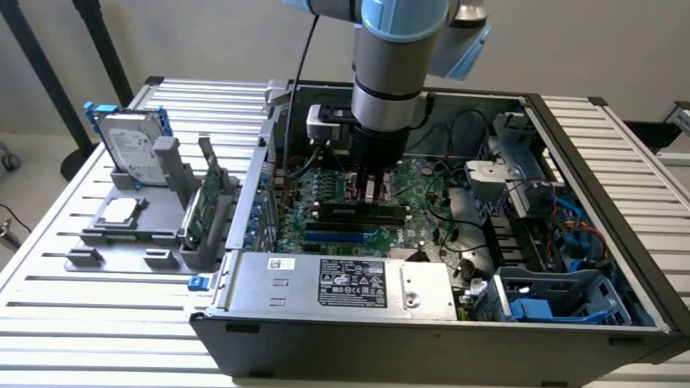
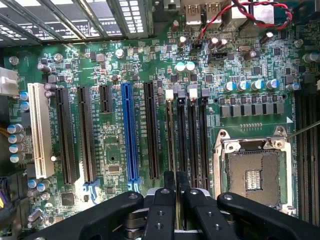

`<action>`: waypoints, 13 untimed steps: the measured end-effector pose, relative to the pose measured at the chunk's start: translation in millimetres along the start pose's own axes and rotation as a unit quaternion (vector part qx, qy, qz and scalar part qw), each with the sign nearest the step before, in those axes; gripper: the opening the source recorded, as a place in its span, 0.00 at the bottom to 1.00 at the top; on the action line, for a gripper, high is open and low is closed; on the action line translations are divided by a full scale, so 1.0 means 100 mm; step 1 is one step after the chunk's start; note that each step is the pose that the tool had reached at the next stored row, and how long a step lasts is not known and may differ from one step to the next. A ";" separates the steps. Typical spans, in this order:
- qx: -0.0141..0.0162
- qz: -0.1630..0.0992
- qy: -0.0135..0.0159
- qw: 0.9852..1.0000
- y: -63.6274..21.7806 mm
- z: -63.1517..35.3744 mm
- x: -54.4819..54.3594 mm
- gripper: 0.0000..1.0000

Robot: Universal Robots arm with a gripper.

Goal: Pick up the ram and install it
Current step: 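Insert the ram into the slot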

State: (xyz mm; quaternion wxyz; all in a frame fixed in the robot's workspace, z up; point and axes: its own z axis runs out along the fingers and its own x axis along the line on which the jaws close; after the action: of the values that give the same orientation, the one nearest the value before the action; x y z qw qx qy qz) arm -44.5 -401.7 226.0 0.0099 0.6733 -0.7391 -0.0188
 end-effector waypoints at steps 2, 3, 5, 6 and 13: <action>0.000 0.000 0.000 1.000 0.000 0.002 0.00 0.14; 0.000 0.000 0.000 1.000 0.000 0.003 0.00 0.14; 0.000 -0.001 0.001 1.000 0.000 0.005 0.00 0.14; 0.000 -0.001 0.001 1.000 0.000 0.006 0.00 0.14; 0.000 -0.001 0.001 1.000 -0.001 0.012 0.00 0.14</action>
State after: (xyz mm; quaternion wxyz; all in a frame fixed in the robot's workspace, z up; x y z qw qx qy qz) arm -44.5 -401.4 224.7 0.0106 0.6740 -0.7384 -0.0180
